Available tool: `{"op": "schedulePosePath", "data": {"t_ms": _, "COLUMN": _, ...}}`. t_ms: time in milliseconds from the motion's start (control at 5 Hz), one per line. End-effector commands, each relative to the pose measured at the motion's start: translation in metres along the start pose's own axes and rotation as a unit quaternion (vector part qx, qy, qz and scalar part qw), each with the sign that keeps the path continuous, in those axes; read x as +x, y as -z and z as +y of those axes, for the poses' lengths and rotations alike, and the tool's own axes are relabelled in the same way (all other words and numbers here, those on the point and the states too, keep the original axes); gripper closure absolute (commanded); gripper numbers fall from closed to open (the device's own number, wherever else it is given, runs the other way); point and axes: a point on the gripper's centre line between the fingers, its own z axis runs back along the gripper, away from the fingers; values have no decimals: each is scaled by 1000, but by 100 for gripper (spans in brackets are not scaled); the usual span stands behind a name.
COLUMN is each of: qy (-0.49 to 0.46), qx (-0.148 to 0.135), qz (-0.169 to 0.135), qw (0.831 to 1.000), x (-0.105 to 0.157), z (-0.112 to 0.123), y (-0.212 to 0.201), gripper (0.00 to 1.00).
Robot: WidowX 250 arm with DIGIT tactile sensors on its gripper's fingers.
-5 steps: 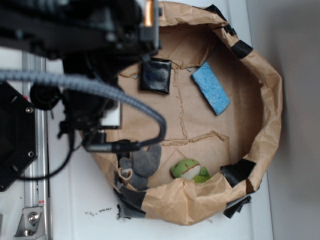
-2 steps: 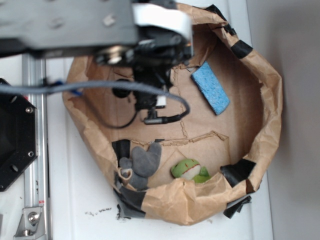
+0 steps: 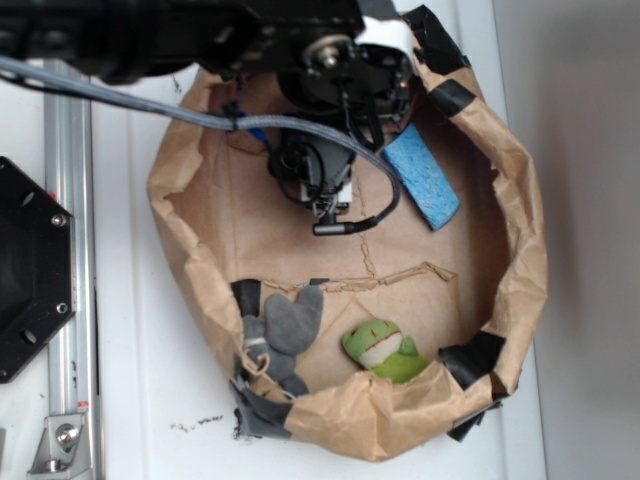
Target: Grab the black box.
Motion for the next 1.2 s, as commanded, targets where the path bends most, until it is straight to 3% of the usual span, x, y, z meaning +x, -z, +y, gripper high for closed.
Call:
{"op": "schedulePosePath", "data": {"t_ms": 0, "qy": 83, "qx": 17, "qz": -25, "qw": 996, "x": -12, "z": -63, "y": -12, "gripper": 0}}
{"op": "schedulePosePath", "data": {"t_ms": 200, "qy": 75, "qx": 25, "qz": -18, "qw": 997, "x": -14, "z": -60, "y": -8, "gripper": 0}}
{"op": "schedulePosePath", "data": {"t_ms": 600, "qy": 13, "qx": 34, "qz": -8, "qw": 999, "x": -19, "z": -7, "y": 0, "gripper": 0}}
{"op": "schedulePosePath", "data": {"t_ms": 1000, "qy": -21, "qx": 57, "qz": -6, "qw": 998, "x": -23, "z": 22, "y": -3, "gripper": 0}}
